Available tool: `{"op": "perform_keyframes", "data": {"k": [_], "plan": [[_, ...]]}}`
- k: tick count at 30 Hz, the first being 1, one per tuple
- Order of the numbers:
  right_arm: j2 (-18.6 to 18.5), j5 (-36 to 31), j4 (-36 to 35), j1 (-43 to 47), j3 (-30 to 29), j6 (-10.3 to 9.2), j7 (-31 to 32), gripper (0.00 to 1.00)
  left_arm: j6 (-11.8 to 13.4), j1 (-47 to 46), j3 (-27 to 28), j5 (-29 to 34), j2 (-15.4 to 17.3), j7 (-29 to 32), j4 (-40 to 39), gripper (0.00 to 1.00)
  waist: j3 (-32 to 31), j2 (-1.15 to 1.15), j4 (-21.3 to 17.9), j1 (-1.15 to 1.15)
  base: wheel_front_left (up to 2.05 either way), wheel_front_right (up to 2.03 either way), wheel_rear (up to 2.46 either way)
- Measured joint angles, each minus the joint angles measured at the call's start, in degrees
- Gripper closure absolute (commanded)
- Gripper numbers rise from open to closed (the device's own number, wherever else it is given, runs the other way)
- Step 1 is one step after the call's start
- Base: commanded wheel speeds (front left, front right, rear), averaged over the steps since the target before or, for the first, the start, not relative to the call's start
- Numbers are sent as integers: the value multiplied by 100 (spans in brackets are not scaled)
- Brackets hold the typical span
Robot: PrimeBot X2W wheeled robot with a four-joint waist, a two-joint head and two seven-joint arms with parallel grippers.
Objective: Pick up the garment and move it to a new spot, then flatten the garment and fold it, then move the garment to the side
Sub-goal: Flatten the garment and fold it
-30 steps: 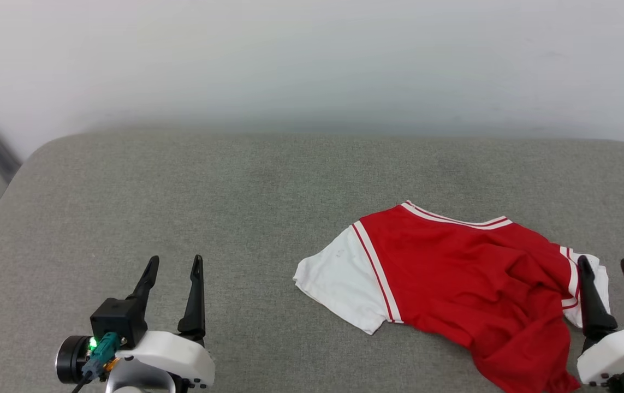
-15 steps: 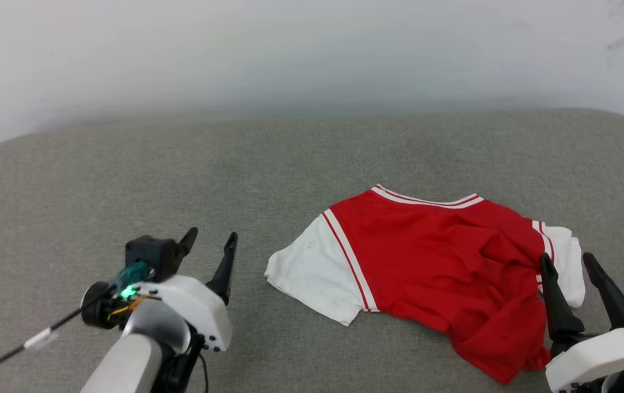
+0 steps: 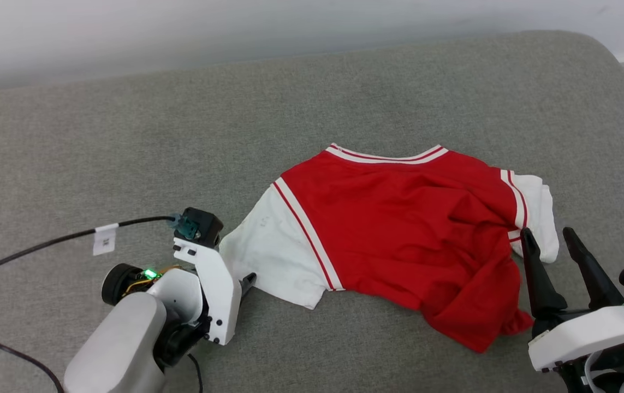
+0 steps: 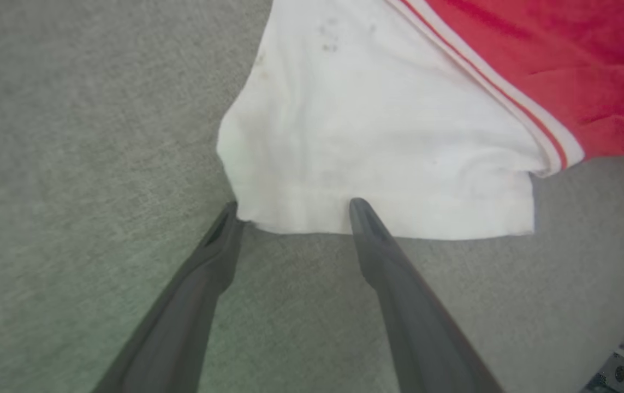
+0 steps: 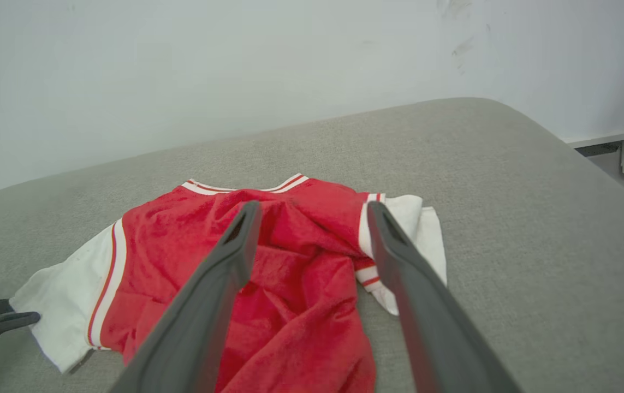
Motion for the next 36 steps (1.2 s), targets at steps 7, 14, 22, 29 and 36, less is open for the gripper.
{"op": "perform_keyframes", "data": {"k": [7,14,22,29,36], "plan": [[3,64,154,-71,19,0,-104,0,-112,-277,-301,-78,99,748,138,57,185,0,-204,-1,0,0,0],[3,73,155,-107,-59,0,-133,0,149,-80,-221,-44,-82,207,207,100,80,0,-185,0,0,0,0],[-34,241,136,-108,-397,0,94,0,726,330,244,42,-16,-788,-76,100,-162,0,44,0,0,0,0],[-512,884,687,-304,-993,-1,772,0,1044,778,611,2,280,-1129,-757,100,-342,0,260,0,0,0,0],[-1300,1469,1863,-1111,-1338,-1,2309,0,1165,879,666,131,474,-1195,-1538,100,-253,0,480,0,0,0,0]]}}
